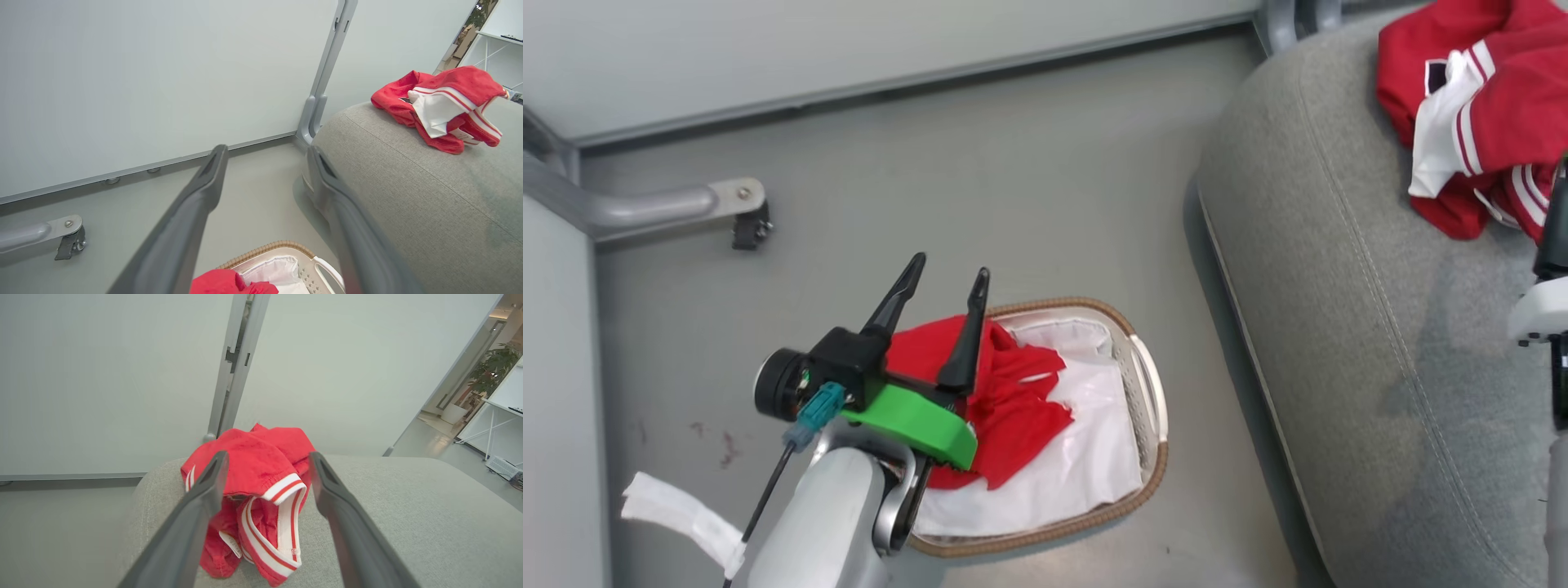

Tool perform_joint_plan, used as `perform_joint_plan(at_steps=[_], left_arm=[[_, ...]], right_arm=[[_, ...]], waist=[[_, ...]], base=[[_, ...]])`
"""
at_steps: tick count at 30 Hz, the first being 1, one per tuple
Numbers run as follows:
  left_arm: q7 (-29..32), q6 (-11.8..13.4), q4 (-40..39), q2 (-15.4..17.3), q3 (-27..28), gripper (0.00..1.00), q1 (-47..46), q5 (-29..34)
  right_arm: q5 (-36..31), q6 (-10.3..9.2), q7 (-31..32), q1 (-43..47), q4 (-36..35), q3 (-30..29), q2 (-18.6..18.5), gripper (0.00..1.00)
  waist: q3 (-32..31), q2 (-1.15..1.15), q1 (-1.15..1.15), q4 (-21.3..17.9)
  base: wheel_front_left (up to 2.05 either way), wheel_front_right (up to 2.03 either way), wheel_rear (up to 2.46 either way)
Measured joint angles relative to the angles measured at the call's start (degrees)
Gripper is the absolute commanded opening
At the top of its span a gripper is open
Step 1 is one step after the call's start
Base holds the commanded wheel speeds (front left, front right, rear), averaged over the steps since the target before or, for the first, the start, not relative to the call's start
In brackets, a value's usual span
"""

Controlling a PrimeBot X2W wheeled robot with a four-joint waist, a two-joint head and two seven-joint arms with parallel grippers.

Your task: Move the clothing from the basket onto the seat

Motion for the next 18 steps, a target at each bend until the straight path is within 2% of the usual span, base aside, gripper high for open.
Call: perform_joint_plan(at_steps=[7, 18], left_arm=[[0.0, 0.0, -0.14, -1.1, 5.14, 1.0, 4.05, 0.48], [0.01, 0.0, -1.24, -1.59, 12.94, 1.0, 10.54, 1.03]], right_arm=[[1.3, 0.0, 0.0, -0.32, 0.73, 6.06, 0.64, 1.0], [5.02, 0.0, 0.0, 3.29, 2.23, 15.78, 4.78, 1.0]], waist=[[-4.42, 0.0, 0.0, 3.27], [-9.38, 0.0, 0.0, 9.02]], base=[[0.0, 0.0, 0.0], [0.0, 0.0, 0.0]])
